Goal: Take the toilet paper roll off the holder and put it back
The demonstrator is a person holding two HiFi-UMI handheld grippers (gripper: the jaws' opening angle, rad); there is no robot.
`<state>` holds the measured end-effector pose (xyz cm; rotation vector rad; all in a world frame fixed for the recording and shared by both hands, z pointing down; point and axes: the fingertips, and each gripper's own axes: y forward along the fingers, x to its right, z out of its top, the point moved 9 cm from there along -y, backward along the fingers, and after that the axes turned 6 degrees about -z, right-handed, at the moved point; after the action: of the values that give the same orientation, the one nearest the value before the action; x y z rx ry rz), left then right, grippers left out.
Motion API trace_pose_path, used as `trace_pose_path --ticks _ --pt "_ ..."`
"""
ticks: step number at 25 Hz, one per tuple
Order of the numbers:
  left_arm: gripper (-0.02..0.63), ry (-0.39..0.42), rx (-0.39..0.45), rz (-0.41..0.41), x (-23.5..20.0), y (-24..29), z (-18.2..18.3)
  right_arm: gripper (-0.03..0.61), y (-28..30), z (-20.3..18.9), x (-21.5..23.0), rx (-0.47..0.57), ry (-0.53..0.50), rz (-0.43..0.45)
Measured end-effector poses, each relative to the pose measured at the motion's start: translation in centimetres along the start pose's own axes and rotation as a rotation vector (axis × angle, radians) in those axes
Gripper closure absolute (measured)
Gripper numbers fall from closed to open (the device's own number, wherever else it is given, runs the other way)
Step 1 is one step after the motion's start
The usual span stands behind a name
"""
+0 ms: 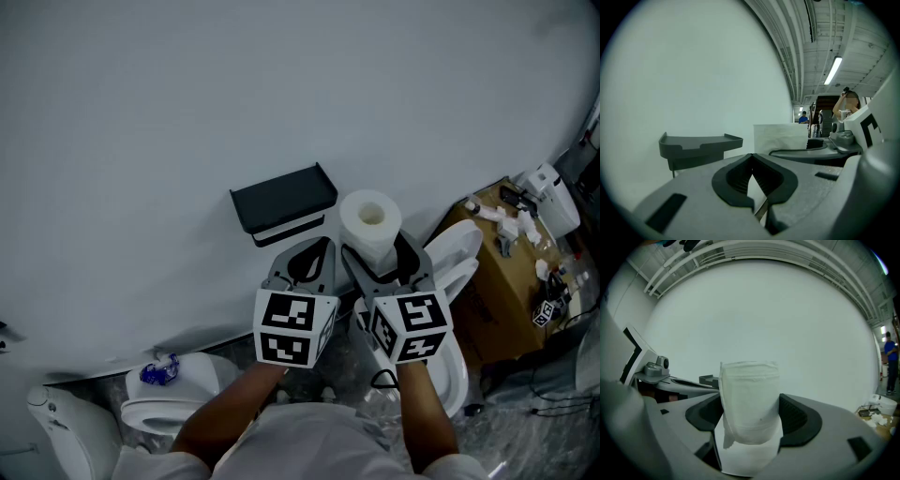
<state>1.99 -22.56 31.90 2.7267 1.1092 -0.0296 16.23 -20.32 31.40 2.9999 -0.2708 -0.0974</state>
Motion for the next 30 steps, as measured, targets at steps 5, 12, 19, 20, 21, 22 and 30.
trace_pose_path --ticks 5,12,19,20,21,22,30 --pt "0.609 0.000 -0.002 0.005 -0.2 -0.1 0.0 0.210 0.1 0.3 -0.1 0.006 0.000 0.005" --pt "0.609 -0.004 0.004 0.026 -1.1 -0.5 0.2 0.210 0.3 2.0 -0.3 0.037 0.003 0.027" --pt "0.611 -0.015 0.013 0.064 -2.4 -1.5 0.5 0.210 1.0 3.8 -0.9 0.058 0.011 0.072" --pt "0.609 -0.017 0.015 0.070 -2.6 -1.7 0.5 0.210 1.2 4.1 -1.1 0.061 0.009 0.080" --pt "0.609 -0.018 0.017 0.076 -2.7 -1.8 0.5 0.210 1.3 4.3 -1.3 0.065 0.007 0.087" --pt "0.609 -0.018 0.018 0.083 -2.9 -2.0 0.5 0.210 1.4 4.6 -1.5 0.069 0.004 0.096" --pt "0.610 -0.027 0.032 0.135 -4.2 -3.3 0.6 0.210 2.8 6.7 -3.6 0.110 -0.003 0.176"
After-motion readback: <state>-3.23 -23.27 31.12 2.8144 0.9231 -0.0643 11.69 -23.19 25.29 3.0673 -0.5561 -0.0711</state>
